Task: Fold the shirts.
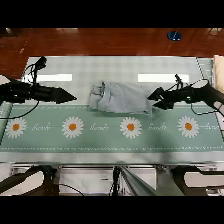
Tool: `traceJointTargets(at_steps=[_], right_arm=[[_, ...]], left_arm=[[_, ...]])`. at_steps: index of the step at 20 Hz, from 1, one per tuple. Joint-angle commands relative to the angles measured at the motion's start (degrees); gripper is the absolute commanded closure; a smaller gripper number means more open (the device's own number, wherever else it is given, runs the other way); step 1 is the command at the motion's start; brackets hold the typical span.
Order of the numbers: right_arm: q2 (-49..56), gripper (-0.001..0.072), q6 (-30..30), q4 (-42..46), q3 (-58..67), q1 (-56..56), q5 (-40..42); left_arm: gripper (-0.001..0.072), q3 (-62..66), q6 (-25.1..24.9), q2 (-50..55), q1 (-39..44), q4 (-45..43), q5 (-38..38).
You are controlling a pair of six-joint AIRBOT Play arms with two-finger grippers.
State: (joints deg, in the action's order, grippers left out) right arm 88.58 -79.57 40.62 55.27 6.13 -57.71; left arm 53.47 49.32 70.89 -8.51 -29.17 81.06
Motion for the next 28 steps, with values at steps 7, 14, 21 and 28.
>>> traceJointTargets(at_steps=[7,14,21,28], right_arm=[[-0.2,0.0695,12.7,-22.9,4.7,-4.0,-6.7],[-28.3,0.0695,-11.7,3.0,14.7,16.2,-16.7],[-34.9,0.0695,-11.9,29.1,15.2,45.7,-42.5],[-33.3,0.0695,-7.3,48.6,14.0,63.3,-45.8]], left_arm=[[0.0680,0.0,-0.1,0.0,0.0,-0.2,2.1],[0.0680,0.0,0.0,0.0,0.0,-0.2,2.1],[0.0680,0.0,0.0,0.0,0.0,0.3,6.1],[0.0680,0.0,0.0,0.0,0.0,3.3,6.3]])
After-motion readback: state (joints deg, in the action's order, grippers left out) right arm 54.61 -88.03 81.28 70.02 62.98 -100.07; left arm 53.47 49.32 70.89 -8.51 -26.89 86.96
